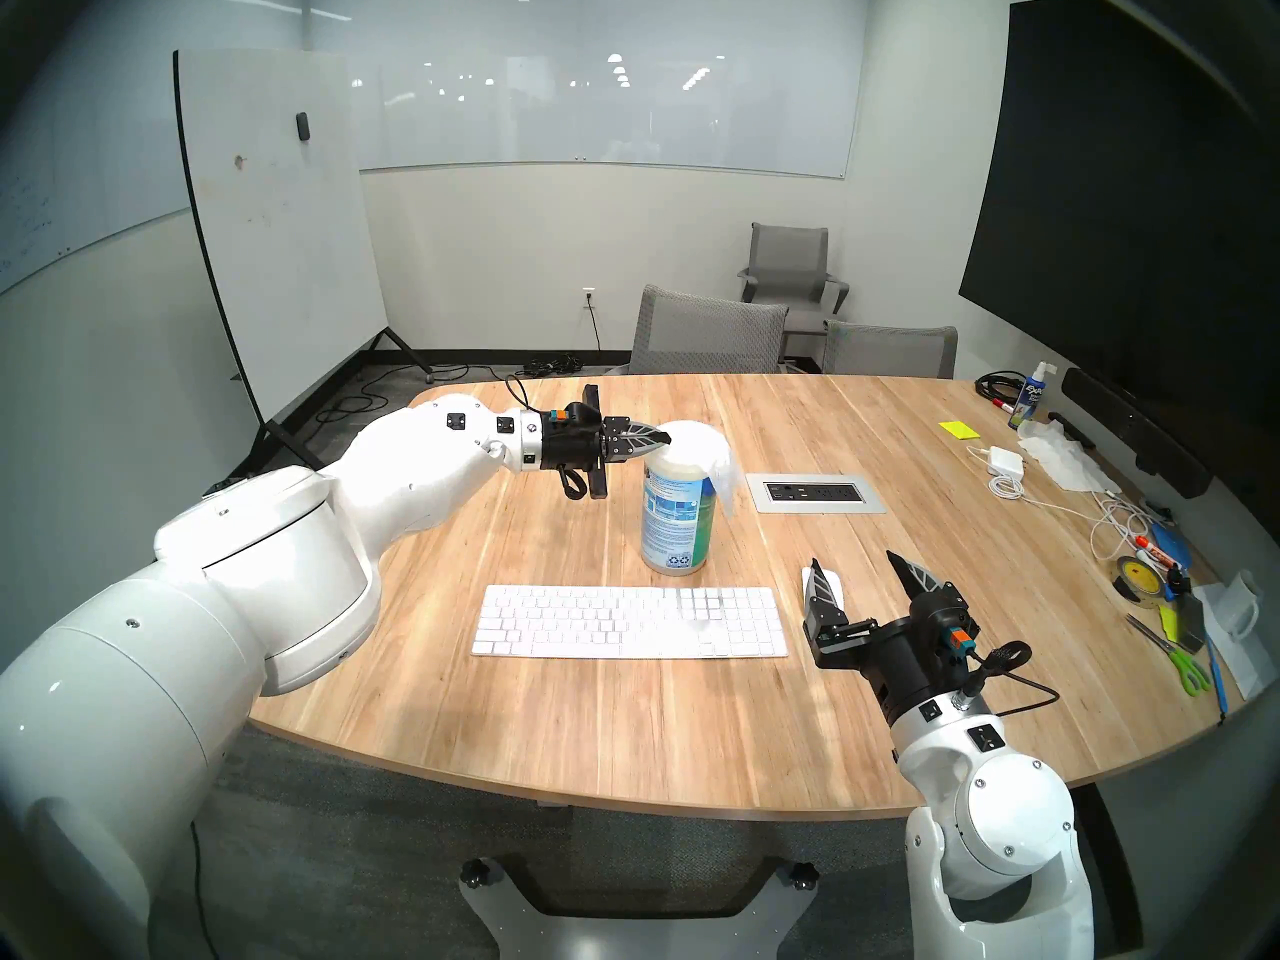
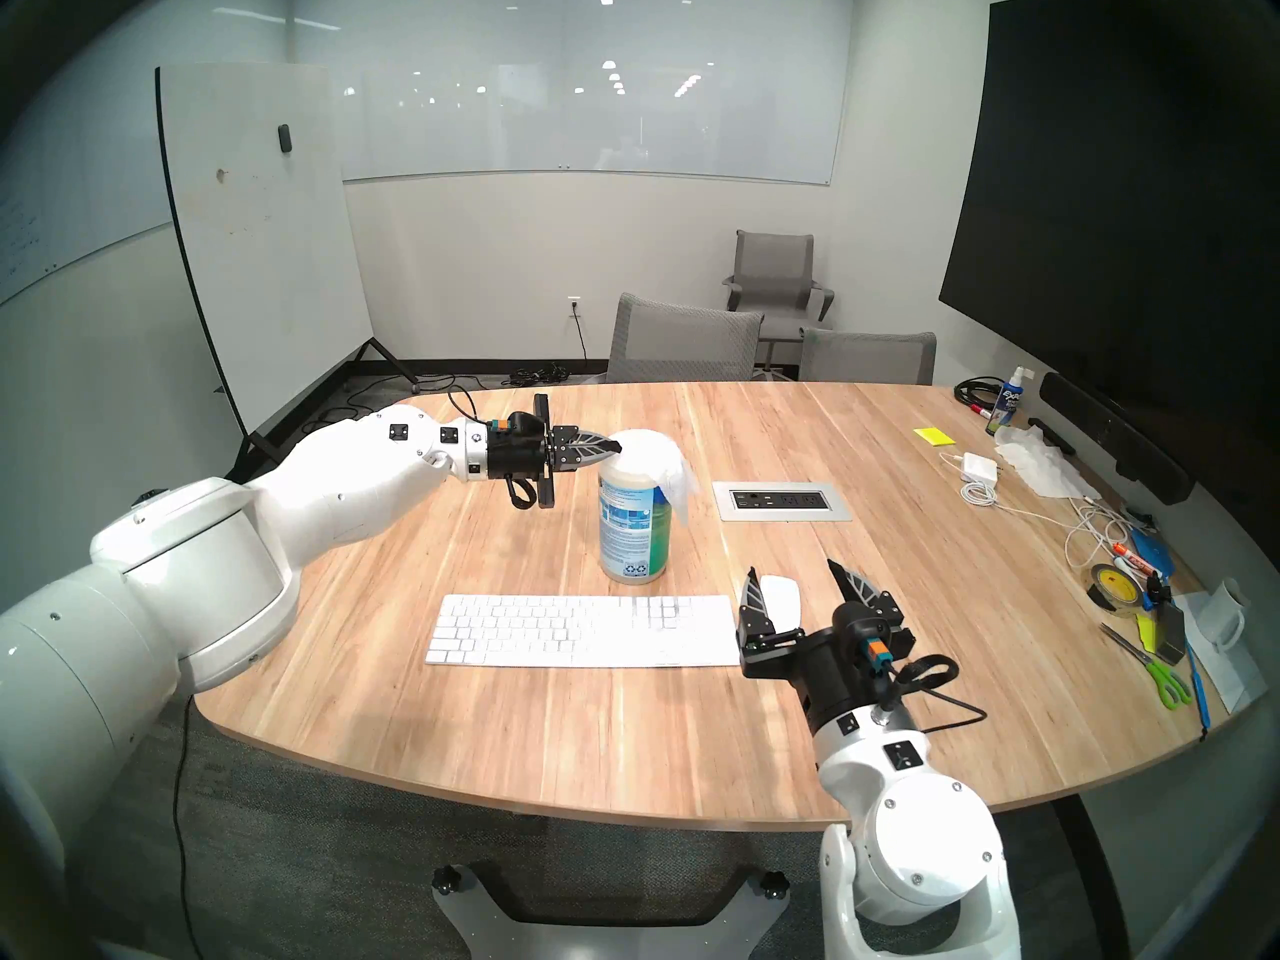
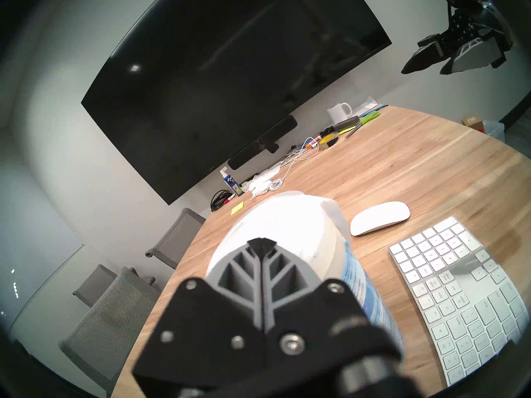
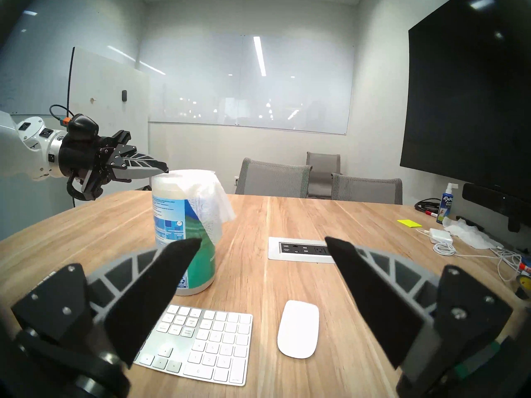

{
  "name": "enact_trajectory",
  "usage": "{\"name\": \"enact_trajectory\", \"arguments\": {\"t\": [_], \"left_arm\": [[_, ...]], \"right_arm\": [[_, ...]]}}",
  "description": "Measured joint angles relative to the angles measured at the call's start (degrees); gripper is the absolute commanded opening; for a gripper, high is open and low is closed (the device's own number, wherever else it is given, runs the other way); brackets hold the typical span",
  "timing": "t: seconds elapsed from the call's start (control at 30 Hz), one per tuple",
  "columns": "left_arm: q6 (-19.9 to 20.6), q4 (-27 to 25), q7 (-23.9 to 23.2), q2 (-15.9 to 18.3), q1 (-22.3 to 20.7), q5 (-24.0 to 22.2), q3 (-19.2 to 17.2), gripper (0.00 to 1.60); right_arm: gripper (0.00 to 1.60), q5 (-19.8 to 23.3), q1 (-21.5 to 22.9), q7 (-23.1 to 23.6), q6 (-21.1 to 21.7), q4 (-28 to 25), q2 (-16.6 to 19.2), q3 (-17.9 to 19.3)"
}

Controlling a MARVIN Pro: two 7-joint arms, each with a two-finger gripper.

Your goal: Wipe the keyboards and mice with a disinfecting wipe, then set the wipe down

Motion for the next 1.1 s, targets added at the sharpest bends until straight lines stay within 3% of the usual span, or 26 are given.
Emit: {"name": "enact_trajectory", "arguments": {"t": [0.33, 0.57, 0.77, 1.1], "left_arm": [[0.0, -0.1, 0.0, 0.1, -0.2, -1.3, 1.4, 0.00], [0.0, -0.2, 0.0, 0.3, -0.4, -2.2, 2.3, 0.00], [0.0, -0.3, 0.0, 0.3, -0.5, -3.0, 3.1, 0.00], [0.0, -0.3, 0.0, 0.4, -0.7, -4.2, 4.3, 0.00]], "right_arm": [[1.60, -0.1, 0.4, -0.3, 1.4, 0.0, -0.2, 0.1], [1.60, -2.2, 4.6, 0.3, 4.9, 8.5, 1.8, 2.3], [1.60, -4.8, 8.0, 0.9, 5.7, 14.7, 3.0, 0.2], [1.60, -8.3, 9.2, -0.3, 3.7, 14.9, 3.2, -2.9]]}}
